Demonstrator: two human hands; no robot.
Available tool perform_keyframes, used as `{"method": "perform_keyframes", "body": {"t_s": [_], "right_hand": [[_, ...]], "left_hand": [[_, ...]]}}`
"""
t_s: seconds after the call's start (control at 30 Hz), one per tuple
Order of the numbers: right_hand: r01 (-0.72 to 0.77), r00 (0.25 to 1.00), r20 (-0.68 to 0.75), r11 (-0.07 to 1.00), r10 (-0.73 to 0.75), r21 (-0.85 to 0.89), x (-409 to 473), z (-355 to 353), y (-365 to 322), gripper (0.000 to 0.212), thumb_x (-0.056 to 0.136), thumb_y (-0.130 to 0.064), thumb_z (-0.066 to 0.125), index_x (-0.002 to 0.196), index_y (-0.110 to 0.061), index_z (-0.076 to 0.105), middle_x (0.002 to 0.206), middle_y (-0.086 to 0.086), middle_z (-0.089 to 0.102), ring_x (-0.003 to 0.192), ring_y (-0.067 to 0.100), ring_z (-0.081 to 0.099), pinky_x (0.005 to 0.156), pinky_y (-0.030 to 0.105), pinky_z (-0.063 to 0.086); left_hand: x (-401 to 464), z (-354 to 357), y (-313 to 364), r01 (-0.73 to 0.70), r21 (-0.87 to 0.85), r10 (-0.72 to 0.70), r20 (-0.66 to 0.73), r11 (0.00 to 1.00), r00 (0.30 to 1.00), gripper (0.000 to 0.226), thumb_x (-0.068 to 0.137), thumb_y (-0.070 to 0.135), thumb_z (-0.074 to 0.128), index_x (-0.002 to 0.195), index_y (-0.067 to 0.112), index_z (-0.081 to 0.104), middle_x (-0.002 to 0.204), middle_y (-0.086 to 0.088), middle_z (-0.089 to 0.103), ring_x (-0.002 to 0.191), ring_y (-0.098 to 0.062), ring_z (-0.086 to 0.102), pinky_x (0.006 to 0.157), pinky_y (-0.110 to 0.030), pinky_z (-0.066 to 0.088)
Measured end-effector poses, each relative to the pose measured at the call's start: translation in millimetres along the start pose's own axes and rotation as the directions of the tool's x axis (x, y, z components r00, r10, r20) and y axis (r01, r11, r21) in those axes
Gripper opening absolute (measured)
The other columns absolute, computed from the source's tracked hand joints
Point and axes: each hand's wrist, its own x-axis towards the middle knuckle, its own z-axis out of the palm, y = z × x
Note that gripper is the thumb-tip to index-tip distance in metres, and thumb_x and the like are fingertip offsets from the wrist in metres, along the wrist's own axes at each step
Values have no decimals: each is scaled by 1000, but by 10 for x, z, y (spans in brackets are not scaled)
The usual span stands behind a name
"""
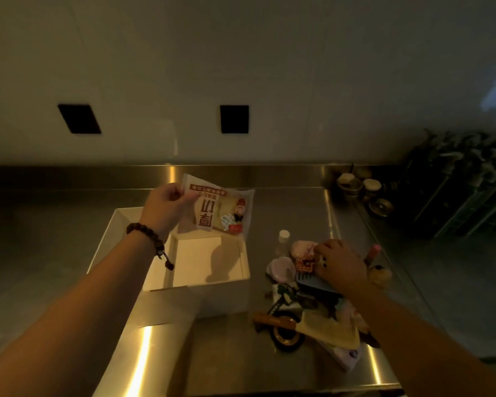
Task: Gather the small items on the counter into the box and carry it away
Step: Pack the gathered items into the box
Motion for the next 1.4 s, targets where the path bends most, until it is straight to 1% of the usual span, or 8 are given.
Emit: {"method": "perform_keyframes", "body": {"t_s": [0.43,0.57,0.87,1.0,1.07,1.2,1.3,1.4], "right_hand": [[258,893,-446,872,-51,417,142,-894,-667,40,78,-19,72,116,-15,60,117,8,54,110,25,47,87,27,33],[353,884,-446,825,-140,441,311,-1086,-1142,42,78,-21,71,118,-18,58,119,6,53,110,20,48,91,28,38],[352,922,-328,794,-205,495,582,-813,-1733,42,76,-20,72,117,-18,60,116,3,54,111,20,49,90,26,38],[358,920,-332,796,-210,488,624,-719,-1748,43,76,-18,72,117,-17,60,115,4,55,109,20,49,90,28,40],[352,924,-318,803,-214,481,647,-694,-1758,43,76,-17,72,117,-16,60,115,5,55,109,21,49,91,31,42],[348,929,-296,799,-223,490,683,-627,-1807,41,77,-18,71,117,-18,59,115,2,53,109,18,49,89,29,42],[362,924,-299,790,-237,495,707,-568,-1813,42,78,-21,71,118,-21,58,115,-1,52,107,14,48,85,22,37],[352,929,-293,790,-228,501,723,-539,-1807,43,78,-23,71,119,-21,58,115,-2,51,105,12,47,85,22,38]], "left_hand": [[41,-407,19,52,-40,-55,-72,998,996,9,87,24,61,89,15,61,95,-4,68,87,-19,65,73,-37,54],[122,-613,-209,191,-4,-190,-119,982,975,6,87,24,61,89,18,60,94,-4,66,87,-18,65,65,-33,54],[366,-414,-887,485,248,-505,21,839,863,8,85,19,65,86,12,61,104,-12,66,92,-24,64,83,-43,55],[395,-445,-1003,175,560,-187,-35,810,982,45,82,21,67,123,22,48,123,-4,53,103,-20,54,78,-30,47],[362,-451,-1009,-110,720,-31,180,685,983,47,84,21,64,128,26,48,133,0,48,116,-18,49,89,-29,42],[301,-310,-1106,-463,765,-218,596,448,773,54,90,41,51,139,26,33,149,-4,29,130,-22,35,108,-36,30],[281,-227,-1270,-607,788,-396,592,101,702,80,91,58,34,148,16,-3,156,-13,-7,143,-31,-1,116,-46,7],[264,-164,-1398,-625,780,-444,559,-4,700,87,88,65,27,146,16,-15,154,-15,-17,143,-30,-11,114,-45,-3]]}}
